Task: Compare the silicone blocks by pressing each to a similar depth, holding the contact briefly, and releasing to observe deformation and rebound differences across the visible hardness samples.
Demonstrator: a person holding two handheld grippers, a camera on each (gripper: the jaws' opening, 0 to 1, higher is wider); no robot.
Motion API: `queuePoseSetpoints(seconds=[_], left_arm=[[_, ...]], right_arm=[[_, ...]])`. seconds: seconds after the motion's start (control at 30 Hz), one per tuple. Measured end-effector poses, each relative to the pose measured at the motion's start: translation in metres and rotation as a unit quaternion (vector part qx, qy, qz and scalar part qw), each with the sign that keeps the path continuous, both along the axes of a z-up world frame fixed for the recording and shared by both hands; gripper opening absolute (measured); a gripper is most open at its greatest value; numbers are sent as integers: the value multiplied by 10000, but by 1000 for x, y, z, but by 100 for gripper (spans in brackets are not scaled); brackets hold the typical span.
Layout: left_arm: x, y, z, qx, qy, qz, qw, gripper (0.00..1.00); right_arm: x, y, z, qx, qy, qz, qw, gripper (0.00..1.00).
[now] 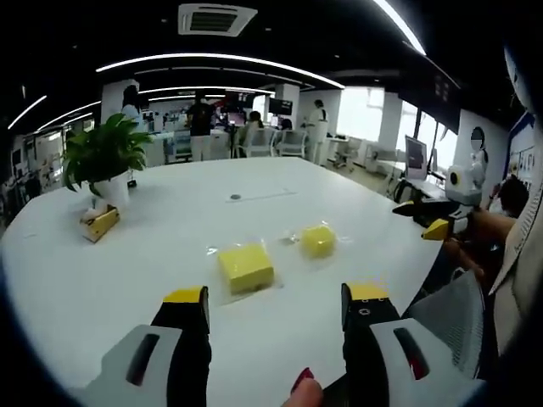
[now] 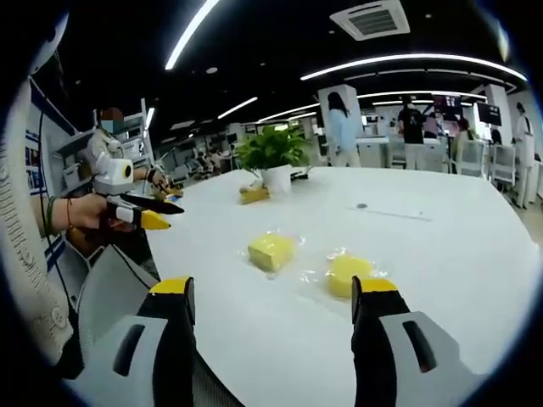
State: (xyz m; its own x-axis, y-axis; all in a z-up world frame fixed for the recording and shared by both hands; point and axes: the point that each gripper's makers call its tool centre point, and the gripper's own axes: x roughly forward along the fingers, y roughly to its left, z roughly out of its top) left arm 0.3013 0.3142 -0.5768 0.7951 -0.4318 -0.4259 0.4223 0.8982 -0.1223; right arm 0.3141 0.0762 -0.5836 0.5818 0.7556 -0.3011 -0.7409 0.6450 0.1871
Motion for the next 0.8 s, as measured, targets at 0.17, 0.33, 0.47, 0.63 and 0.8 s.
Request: queuePoseSetpoints(seconds=[0.17, 0.33, 0.47, 0.63, 0.8], left_arm=[[6, 3, 0, -59, 153, 69, 9998, 62], [19, 2, 7, -725, 292, 178, 9968, 62], [40, 8, 14, -1636, 364, 608, 9840, 64], [62, 14, 13, -1960, 340, 783, 9769, 64], [79, 14, 9, -2294, 319, 831, 9693, 63]], right_arm=[[1, -1, 0, -1, 4, 1, 10000, 70], [1, -2, -3, 15, 47, -17, 10000, 70], [1, -2, -6, 7, 105, -26, 9999, 70], [3, -3, -7, -10, 133, -63, 9999, 70], [7, -8, -8, -40, 182, -169, 9997, 71]])
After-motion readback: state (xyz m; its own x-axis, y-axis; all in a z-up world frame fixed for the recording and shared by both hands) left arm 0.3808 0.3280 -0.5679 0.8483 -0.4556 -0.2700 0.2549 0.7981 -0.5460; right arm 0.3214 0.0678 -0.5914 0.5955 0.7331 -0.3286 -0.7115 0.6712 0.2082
